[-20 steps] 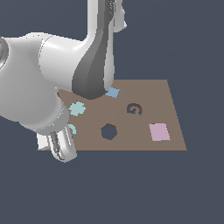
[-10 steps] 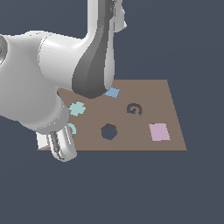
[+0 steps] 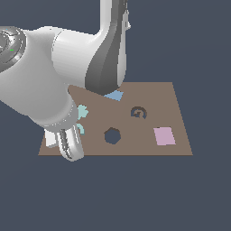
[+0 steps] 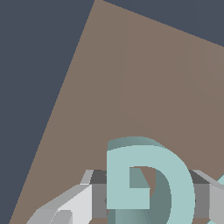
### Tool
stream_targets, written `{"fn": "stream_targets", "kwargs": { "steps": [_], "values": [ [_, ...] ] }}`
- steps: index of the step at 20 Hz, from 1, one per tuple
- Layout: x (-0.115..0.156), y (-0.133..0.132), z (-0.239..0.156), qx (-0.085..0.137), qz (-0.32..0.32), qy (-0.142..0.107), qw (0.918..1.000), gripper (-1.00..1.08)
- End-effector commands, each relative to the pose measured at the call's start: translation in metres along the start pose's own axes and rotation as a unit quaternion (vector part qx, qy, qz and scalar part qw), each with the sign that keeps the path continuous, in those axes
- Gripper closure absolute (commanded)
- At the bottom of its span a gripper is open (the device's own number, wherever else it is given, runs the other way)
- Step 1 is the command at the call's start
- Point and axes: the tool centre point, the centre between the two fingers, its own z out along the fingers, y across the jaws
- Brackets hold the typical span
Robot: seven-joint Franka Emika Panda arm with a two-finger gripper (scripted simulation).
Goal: Insert a designated object into the corresponding slot on a board.
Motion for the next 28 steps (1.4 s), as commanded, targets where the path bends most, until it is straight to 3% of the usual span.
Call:
{"fn": "stream_targets", "kwargs": {
  "steps": [1,13,28],
  "values": [
    [-0.010,0.003,-0.001,0.000,0.013,0.000,0.9999,1.08],
    [-0.092,0.018,-0.003,0.000,0.116,0.000,0.9932,1.08],
    [-0.199,0.008,-0.006,0.000,0.249,0.000,0.9685,1.08]
  ]
}}
